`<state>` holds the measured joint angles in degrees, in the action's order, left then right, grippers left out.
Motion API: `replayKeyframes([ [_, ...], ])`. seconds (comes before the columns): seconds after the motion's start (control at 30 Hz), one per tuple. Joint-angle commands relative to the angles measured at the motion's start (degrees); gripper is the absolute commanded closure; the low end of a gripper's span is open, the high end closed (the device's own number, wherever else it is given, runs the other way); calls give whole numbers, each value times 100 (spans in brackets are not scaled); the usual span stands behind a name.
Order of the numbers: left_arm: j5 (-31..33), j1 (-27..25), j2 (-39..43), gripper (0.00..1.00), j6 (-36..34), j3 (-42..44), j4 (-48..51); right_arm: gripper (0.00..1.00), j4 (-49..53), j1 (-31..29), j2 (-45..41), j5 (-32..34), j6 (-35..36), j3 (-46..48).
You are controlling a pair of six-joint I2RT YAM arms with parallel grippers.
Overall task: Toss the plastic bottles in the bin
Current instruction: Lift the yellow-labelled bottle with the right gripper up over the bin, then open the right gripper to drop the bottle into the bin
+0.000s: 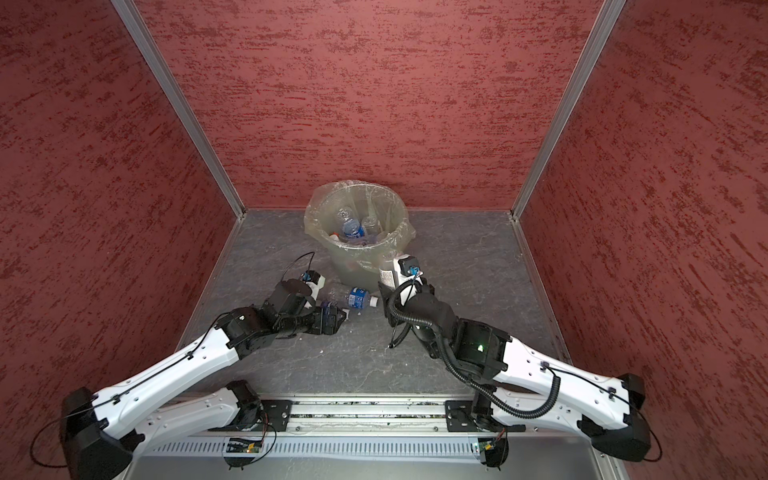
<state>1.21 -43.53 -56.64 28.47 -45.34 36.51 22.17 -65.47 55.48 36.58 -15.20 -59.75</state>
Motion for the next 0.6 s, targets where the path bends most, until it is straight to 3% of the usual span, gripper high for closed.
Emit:
replayKeyframes([
  [0.0, 118, -32, 193, 1, 42, -14, 99, 55, -154, 348, 399, 102, 510, -687],
  [0.1, 147, -55, 387, 1, 152, 94, 146, 56, -297, 1010, 1038, -373, 837, -1555],
  [0.23, 219, -122, 777, 1, 426, 382, 200, 57, -168, 2245, 2395, -1554, 836, -3243],
  [0.33, 291, -181, 1101, 1, 601, 557, 299, 40, 326, 2793, 3847, -2427, 723, -4947],
  [0.43, 395, -223, 1346, 1, 689, 563, 522, 20, 1279, 2908, 5152, -2484, 674, -6713],
  [0.57, 515, -241, 1531, 1, 704, 518, 742, 7, 1619, 2963, 5709, -2436, 677, -7471],
])
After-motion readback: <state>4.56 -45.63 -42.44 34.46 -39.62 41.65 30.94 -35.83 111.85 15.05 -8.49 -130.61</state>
